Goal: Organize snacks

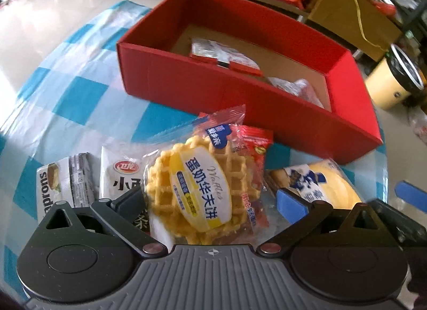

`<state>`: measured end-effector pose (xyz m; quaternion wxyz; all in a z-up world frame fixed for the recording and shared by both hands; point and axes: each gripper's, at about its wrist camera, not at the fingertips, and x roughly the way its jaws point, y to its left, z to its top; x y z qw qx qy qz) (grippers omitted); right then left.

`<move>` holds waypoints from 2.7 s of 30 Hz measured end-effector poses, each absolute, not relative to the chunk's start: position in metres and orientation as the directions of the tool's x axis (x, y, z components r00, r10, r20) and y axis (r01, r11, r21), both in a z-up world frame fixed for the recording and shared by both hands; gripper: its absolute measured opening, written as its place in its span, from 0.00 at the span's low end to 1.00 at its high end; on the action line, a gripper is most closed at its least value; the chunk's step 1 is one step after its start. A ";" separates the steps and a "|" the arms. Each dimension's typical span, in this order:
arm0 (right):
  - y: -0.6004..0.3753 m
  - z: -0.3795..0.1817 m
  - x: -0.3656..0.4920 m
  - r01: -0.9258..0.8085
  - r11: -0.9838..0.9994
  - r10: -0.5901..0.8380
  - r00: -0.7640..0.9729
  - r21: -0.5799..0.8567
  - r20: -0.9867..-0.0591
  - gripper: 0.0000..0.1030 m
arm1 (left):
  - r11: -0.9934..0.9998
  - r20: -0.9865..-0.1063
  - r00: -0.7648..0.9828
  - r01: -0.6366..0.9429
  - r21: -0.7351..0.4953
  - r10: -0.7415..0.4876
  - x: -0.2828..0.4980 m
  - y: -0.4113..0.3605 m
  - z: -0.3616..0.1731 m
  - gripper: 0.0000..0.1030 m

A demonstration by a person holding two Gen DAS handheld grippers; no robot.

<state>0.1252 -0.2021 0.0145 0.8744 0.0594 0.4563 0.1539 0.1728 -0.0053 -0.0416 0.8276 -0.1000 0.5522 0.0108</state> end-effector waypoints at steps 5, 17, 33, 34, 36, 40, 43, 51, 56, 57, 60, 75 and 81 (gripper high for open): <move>-0.199 0.015 0.125 -0.228 0.942 0.331 0.531 0.244 -0.780 0.91 | 0.978 -0.914 0.398 -0.146 -0.150 -0.081 0.173 -0.002 -0.039 0.94; -0.185 0.007 0.132 -0.259 0.937 0.337 0.484 0.236 -0.807 0.92 | 0.988 -0.914 0.401 -0.111 -0.111 -0.057 0.154 0.007 -0.022 0.84; -0.161 -0.028 0.141 -0.293 0.936 0.306 0.397 0.197 -0.865 0.96 | 0.999 -0.901 0.432 -0.045 0.029 0.046 0.146 -0.007 -0.033 0.86; -0.162 -0.029 0.142 -0.285 0.937 0.305 0.394 0.201 -0.867 0.97 | 0.998 -0.899 0.434 -0.043 0.037 0.052 0.146 -0.006 -0.033 0.87; -0.163 -0.036 0.146 -0.246 0.943 0.303 0.357 0.224 -0.884 1.00 | 0.998 -0.897 0.438 -0.044 0.046 0.061 0.145 -0.005 -0.034 0.88; -0.169 -0.049 0.152 -0.196 0.943 0.318 0.300 0.268 -0.900 1.00 | 0.997 -0.895 0.441 -0.031 0.065 0.072 0.144 -0.006 -0.036 0.90; -0.166 -0.049 0.150 -0.214 0.945 0.305 0.303 0.248 -0.903 1.00 | 0.996 -0.890 0.447 -0.020 0.087 0.087 0.143 -0.008 -0.038 0.91; -0.162 -0.033 0.140 -0.238 0.953 0.266 0.369 0.187 -0.891 0.76 | 0.996 -0.891 0.449 0.016 0.085 0.069 0.140 -0.013 -0.036 0.85; -0.162 -0.028 0.136 -0.254 0.955 0.247 0.397 0.152 -0.884 0.74 | 0.997 -0.895 0.443 0.025 0.069 0.051 0.139 -0.014 -0.033 0.82; -0.163 -0.026 0.135 -0.255 0.955 0.250 0.401 0.154 -0.881 0.74 | 0.998 -0.896 0.441 0.025 0.063 0.045 0.139 -0.014 -0.032 0.82; -0.166 -0.018 0.133 -0.256 0.951 0.270 0.413 0.174 -0.870 0.73 | 0.999 -0.898 0.438 0.027 0.045 0.029 0.138 -0.012 -0.029 0.81; -0.187 0.003 0.135 -0.221 0.931 0.361 0.447 0.290 -0.818 0.71 | 0.998 -0.880 0.470 0.030 -0.054 -0.062 0.136 -0.008 -0.004 0.80; -0.197 0.016 0.138 -0.204 0.910 0.415 0.478 0.361 -0.774 0.71 | 0.997 -0.867 0.492 0.029 -0.078 -0.082 0.139 -0.007 0.005 0.80</move>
